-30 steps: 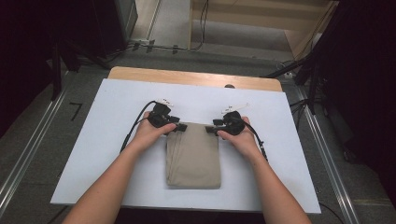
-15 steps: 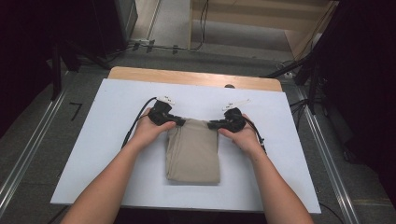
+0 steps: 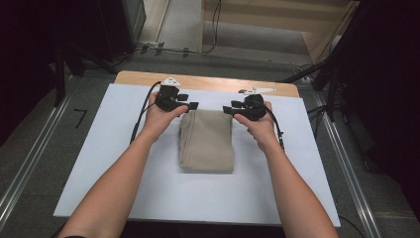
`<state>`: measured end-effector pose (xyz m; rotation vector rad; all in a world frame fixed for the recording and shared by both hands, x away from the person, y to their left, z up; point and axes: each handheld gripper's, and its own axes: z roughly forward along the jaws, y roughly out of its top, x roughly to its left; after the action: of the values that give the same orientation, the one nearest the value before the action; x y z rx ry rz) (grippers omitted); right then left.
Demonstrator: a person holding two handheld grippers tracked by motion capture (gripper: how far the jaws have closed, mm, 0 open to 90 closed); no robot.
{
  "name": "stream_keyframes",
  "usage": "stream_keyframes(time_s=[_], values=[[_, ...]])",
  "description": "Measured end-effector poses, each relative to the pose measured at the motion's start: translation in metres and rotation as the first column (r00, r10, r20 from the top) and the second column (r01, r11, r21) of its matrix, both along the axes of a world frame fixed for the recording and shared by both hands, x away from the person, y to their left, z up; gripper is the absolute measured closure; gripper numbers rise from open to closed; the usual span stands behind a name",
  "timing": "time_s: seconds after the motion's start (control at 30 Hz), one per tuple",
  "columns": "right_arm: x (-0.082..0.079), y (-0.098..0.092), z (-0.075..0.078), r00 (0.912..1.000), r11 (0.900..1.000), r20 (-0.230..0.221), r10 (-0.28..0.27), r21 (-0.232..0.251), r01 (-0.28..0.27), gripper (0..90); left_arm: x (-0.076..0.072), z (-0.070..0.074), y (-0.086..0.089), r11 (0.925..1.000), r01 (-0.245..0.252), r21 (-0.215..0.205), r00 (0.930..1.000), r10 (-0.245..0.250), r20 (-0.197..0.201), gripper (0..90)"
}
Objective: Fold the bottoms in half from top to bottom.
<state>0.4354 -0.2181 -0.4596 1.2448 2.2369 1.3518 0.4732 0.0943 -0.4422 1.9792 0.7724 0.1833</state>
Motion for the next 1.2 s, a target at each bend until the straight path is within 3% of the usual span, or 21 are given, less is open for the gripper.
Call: stream_keyframes(time_s=[0.1, 0.23, 0.3, 0.4, 0.57, 0.87, 0.93, 1.2], values=[[-0.012, -0.003, 0.003, 0.9991, 1.000, 0.040, -0.012, -0.005, 0.012, 21.6, -0.013, 0.000, 0.008, 0.9990, 0.037, -0.027, 0.9990, -0.036, 0.024, 13.3], [-0.033, -0.010, 0.006, 0.9962, 1.000, 0.083, -0.024, 0.007, 0.023, 12.4, -0.030, -0.001, 0.021, 0.9966, 0.045, -0.069, 0.9985, -0.042, 0.034, 8.9], [-0.043, -0.015, 0.006, 0.9954, 1.000, 0.093, -0.025, 0.017, 0.024, 11.2, -0.041, 0.000, 0.026, 0.9970, 0.031, -0.071, 0.9981, -0.027, 0.056, 8.9], [-0.058, -0.021, 0.004, 0.9956, 0.999, 0.094, -0.005, 0.032, 0.002, 1.4, -0.059, 0.001, 0.035, 0.9958, 0.049, -0.078, 0.9962, -0.043, 0.076, 8.9], [-0.091, -0.030, -0.001, 0.9925, 0.998, 0.122, 0.001, 0.059, -0.008, 0.0, -0.087, -0.002, 0.053, 0.9942, 0.046, -0.097, 0.9944, -0.036, 0.099, 8.8], [-0.150, -0.054, -0.016, 0.9834, 0.998, 0.176, -0.044, 0.056, 0.035, 0.0, -0.131, -0.017, 0.092, 0.9872, 0.027, -0.157, 0.9960, -0.013, 0.088, 4.8], [-0.161, -0.061, -0.021, 0.9834, 0.997, 0.173, -0.053, 0.057, 0.044, 0.0, -0.141, -0.020, 0.100, 0.9876, 0.023, -0.155, 0.9959, -0.010, 0.090, 0.4], [-0.196, -0.089, -0.036, 0.9801, 0.993, 0.172, -0.099, 0.083, 0.086, 0.0, -0.168, -0.028, 0.130, 0.9889, -0.006, -0.149, 0.9946, 0.021, 0.102, 0.0]])
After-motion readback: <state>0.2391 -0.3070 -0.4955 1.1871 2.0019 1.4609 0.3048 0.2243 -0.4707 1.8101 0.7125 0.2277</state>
